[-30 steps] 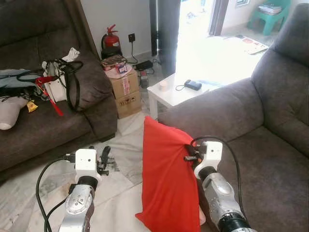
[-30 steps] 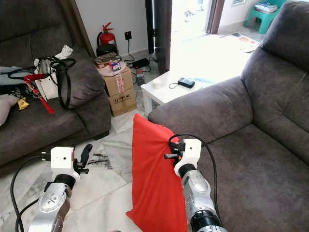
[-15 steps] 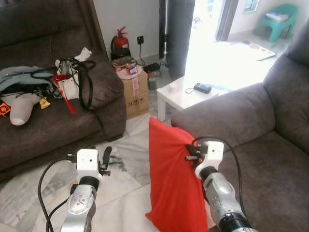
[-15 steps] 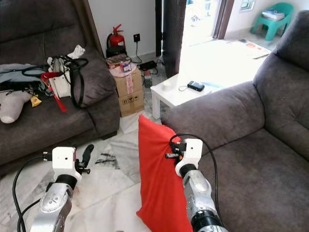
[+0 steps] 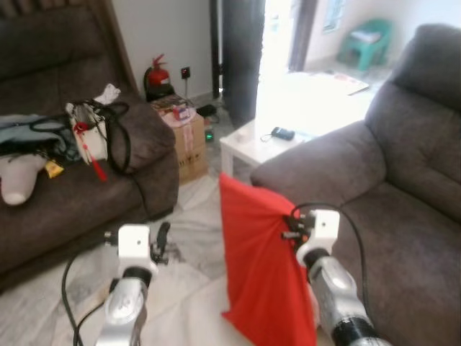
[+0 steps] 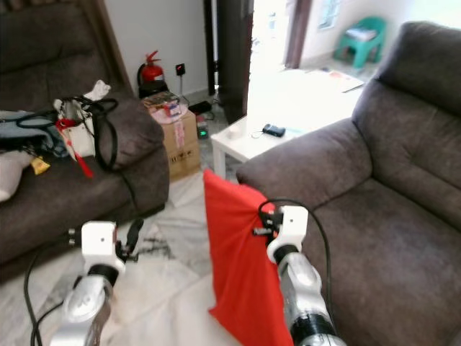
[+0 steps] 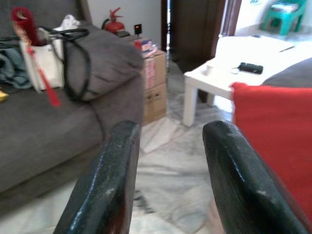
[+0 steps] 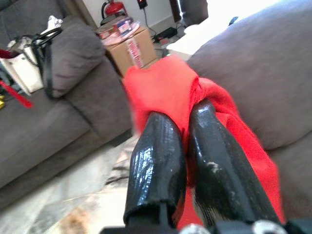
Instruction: Move the pillow to the sofa from floor
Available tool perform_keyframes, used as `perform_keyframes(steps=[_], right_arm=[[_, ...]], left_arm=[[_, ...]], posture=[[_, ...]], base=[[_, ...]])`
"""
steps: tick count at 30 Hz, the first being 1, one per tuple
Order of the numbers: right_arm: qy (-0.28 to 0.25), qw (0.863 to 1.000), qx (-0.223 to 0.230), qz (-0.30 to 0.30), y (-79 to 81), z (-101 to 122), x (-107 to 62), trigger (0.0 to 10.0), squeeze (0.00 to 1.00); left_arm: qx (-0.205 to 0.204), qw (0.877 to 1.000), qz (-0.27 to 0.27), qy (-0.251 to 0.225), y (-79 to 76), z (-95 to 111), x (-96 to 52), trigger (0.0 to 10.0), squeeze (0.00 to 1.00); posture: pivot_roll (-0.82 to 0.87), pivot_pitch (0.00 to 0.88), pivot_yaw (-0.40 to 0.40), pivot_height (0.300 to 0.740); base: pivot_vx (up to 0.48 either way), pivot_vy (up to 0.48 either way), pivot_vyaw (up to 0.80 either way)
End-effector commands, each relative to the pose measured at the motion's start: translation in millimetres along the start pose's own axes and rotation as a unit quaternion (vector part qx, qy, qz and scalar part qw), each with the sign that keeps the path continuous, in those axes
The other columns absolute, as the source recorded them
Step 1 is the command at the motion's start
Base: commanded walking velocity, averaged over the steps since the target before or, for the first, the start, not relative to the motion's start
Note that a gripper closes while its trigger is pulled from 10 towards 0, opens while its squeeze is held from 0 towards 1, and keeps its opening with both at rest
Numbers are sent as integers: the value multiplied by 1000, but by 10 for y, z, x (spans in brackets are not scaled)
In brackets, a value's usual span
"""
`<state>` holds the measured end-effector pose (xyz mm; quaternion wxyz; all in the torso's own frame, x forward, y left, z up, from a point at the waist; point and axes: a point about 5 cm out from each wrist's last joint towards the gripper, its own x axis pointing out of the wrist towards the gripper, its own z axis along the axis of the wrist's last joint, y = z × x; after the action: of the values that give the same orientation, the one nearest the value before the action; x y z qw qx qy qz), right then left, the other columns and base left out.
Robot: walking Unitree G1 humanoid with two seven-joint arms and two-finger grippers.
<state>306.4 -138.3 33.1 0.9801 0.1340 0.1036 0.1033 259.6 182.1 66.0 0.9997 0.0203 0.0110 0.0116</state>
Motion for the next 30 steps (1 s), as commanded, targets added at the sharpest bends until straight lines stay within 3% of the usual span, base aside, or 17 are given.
perform_keyframes(steps=[1,17,30], right_arm=[[-69,997,-21,15,39,333,110,10000,0],[-62,997,-33,16,27,325,112,10000,0],[-54,998,-23,4,-5,313,120,10000,0]], left_arm=[[-6,1000,1,-6,-15,37,22,10000,0],[-8,1000,4,-6,-30,26,17,10000,0],[-9,1000,2,-6,-50,17,23,10000,0]], posture=[[90,3,21,740],[87,2,12,740],[83,0,11,740]], base=[[0,356,0],[0,349,0],[0,0,0]])
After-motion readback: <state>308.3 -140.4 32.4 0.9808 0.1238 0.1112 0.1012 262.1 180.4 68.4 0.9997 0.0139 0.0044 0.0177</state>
